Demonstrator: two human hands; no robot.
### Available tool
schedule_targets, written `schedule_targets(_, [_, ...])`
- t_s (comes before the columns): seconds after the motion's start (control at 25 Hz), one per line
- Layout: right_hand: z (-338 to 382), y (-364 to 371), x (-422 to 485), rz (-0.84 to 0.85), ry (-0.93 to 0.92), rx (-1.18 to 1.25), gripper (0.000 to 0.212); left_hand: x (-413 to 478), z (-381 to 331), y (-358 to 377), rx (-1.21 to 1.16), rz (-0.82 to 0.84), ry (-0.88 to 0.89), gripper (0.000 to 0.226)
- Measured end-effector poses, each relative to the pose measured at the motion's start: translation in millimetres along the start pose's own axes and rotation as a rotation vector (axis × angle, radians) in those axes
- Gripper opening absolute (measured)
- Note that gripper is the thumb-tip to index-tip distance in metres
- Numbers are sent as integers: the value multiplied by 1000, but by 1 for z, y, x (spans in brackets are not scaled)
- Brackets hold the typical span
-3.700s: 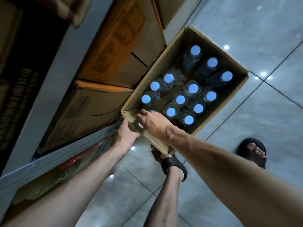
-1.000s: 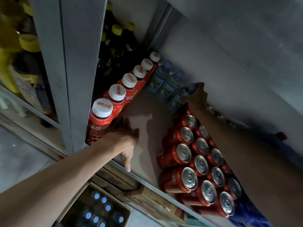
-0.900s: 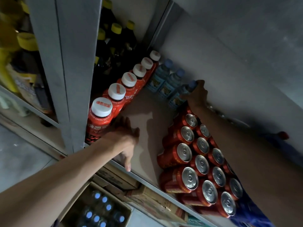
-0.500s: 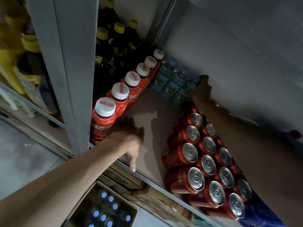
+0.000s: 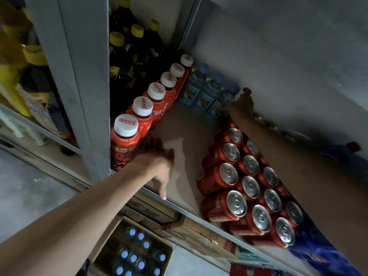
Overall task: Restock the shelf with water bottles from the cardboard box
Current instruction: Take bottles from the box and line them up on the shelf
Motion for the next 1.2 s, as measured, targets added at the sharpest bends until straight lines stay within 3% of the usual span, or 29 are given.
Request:
schedule_targets(0.16, [12, -34, -85, 59, -39, 78, 66, -17, 1, -4, -141, 30, 10, 136])
schedule_targets(0.24, [9, -61, -145, 98, -144, 70, 50, -34, -3, -7, -152, -81, 65, 125])
schedule_targets(0.36, [-20, -99, -228, 154, -235, 130, 26, -59, -18, -6, -319, -327, 141, 79])
schedule_targets(0.44, [-50, -111, -272, 216, -155, 184, 17, -79, -37, -4, -515, -533, 108, 40])
schedule_targets(0.52, [-78, -107, -309, 271, -46, 200, 16, -100, -60, 12, -651, -647, 171, 20])
schedule_targets(0.6, [-113, -92, -341, 305, 86, 202, 15, -107, -88, 45, -648, -501, 318, 17])
schedule_targets(0.68, [-150, -64, -374, 344, 240, 180, 15, -98, -106, 93, -590, -160, 397, 16])
schedule_targets(0.8, [-211, 3, -432, 428, 510, 146, 21, -75, -116, 166, -596, 361, 334, 14])
schedule_targets(1.0, [-277, 143, -529, 534, 863, 216, 30, -7, -103, 274, -545, 484, 140, 17])
schedule_targets(1.2, [-343, 295, -576, 479, 1002, 227, 37, 68, -68, 406, -590, 539, -131, 23])
Point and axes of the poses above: each hand's wrist, its own x-axis towards the middle knuckle, its own y-axis out of the palm, z = x × y, the point moved 4 cm from there along x, towards the middle knuckle, and after that the axes turned 5 degrees about y, right-handed, at the moved point
